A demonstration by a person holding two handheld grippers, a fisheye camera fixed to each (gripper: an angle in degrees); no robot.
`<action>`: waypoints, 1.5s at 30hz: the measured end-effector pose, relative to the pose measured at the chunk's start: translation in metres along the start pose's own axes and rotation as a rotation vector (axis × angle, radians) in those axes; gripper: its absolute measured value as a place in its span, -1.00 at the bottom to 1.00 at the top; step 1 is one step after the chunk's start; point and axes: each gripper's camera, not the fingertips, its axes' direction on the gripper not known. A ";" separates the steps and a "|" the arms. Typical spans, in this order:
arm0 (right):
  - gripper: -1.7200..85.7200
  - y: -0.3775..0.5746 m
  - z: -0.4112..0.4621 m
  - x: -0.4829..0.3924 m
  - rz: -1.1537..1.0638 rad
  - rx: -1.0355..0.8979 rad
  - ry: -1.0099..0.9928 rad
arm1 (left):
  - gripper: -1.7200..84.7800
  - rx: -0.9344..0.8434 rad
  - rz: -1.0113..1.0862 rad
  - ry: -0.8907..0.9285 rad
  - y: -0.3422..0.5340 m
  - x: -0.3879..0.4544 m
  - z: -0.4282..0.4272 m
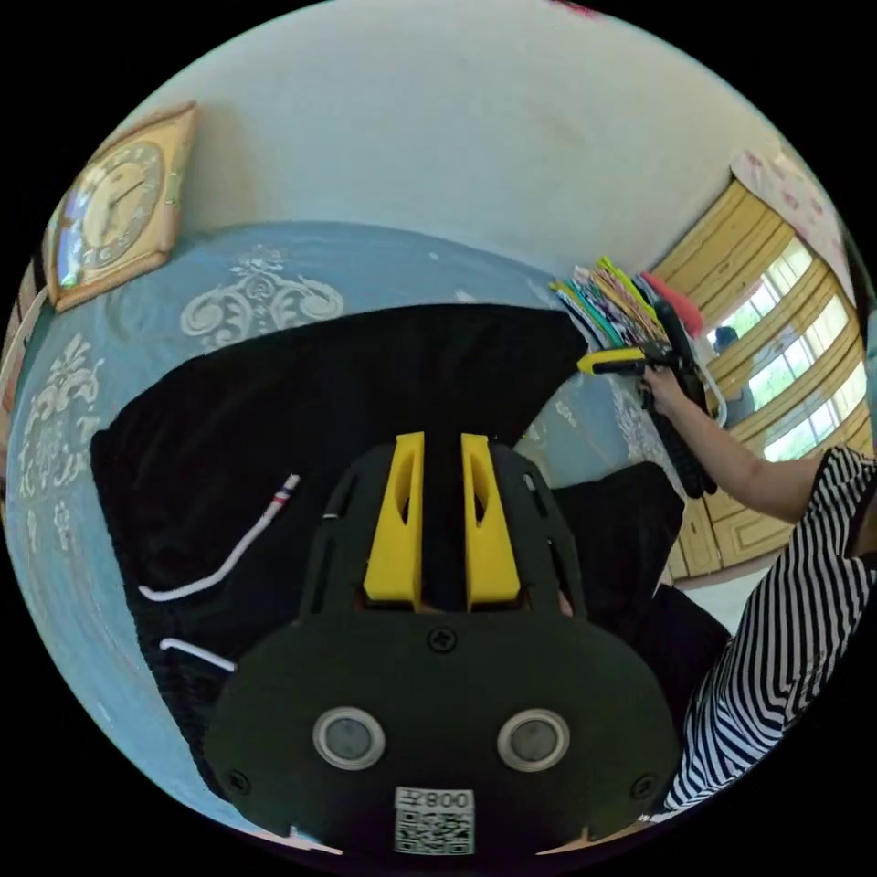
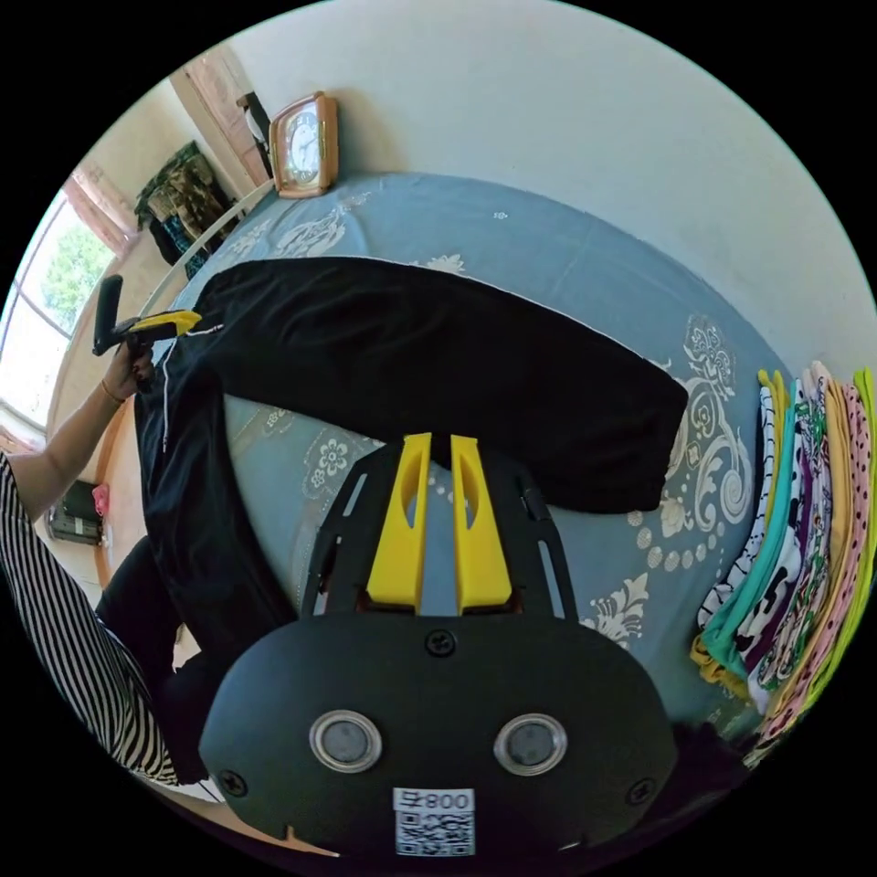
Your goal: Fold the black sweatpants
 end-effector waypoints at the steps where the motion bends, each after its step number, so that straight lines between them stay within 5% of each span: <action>1: -0.85 -0.006 -0.004 0.006 0.020 0.012 0.002 | -0.81 -0.001 -0.066 -0.078 -0.008 -0.023 -0.002; 4: -0.88 -0.021 0.009 0.022 0.077 -0.080 0.008 | -0.84 -0.130 -0.218 -0.296 -0.025 -0.076 0.013; 7: -0.90 -0.029 -0.003 0.034 0.124 -0.041 -0.086 | -0.85 -0.022 -0.287 -0.173 -0.032 -0.091 0.003; 13: -0.83 -0.073 -0.046 0.033 -0.007 0.079 0.029 | -0.76 -0.009 -0.076 -0.195 -0.085 -0.073 -0.002; 26: -0.78 -0.197 -0.004 -0.004 -0.374 -0.242 0.198 | -0.67 -0.395 0.207 -0.343 -0.199 -0.061 0.063; 45: -0.86 -0.171 -0.010 -0.027 -0.367 -0.206 0.119 | -0.85 -0.406 0.285 -0.263 -0.211 -0.035 0.038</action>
